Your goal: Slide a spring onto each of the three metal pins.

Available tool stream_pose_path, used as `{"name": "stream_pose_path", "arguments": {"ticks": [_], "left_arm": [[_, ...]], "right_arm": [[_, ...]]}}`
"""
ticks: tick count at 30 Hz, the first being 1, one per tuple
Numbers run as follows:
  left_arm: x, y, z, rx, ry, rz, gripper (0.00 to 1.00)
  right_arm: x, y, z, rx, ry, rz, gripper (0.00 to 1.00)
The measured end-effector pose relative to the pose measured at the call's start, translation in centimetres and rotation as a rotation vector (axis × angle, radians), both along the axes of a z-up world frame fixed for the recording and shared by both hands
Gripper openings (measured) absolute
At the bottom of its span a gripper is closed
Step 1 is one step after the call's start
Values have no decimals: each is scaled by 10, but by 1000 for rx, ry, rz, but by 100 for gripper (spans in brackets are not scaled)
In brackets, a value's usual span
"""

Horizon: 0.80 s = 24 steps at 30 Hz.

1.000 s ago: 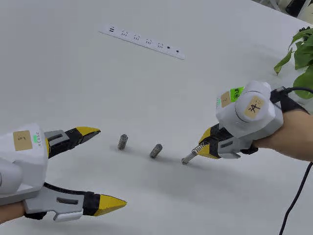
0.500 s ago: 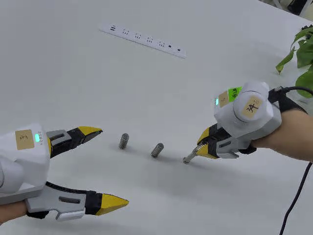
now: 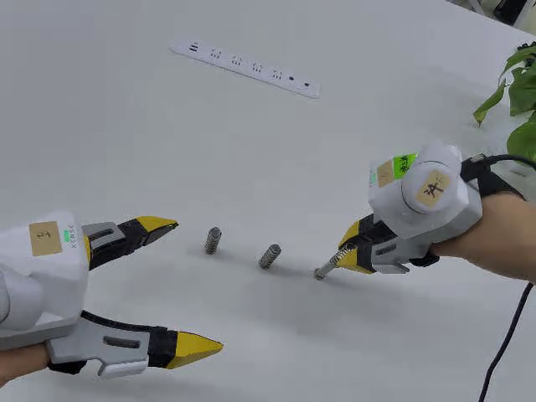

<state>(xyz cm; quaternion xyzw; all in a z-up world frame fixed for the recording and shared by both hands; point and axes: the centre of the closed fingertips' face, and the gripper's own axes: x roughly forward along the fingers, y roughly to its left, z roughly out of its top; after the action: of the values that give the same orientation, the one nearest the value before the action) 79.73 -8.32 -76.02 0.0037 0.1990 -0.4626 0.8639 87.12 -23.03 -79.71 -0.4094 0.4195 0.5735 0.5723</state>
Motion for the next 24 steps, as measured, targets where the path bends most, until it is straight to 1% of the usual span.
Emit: {"name": "stream_pose_path", "arguments": {"ticks": [7, 15, 18, 24], "left_arm": [[0, 0, 0, -1, 1, -1, 90], [1, 0, -1, 2, 3, -2, 90], [1, 0, -2, 3, 5, -4, 90], [2, 0, -2, 4, 5, -4, 89]], "right_arm": [[0, -2, -12, 13, -2, -17, 12], [3, 0, -26, 29, -10, -39, 12], [4, 2, -32, 30, -12, -40, 12], [3, 2, -38, 28, -7, -48, 12]]}}
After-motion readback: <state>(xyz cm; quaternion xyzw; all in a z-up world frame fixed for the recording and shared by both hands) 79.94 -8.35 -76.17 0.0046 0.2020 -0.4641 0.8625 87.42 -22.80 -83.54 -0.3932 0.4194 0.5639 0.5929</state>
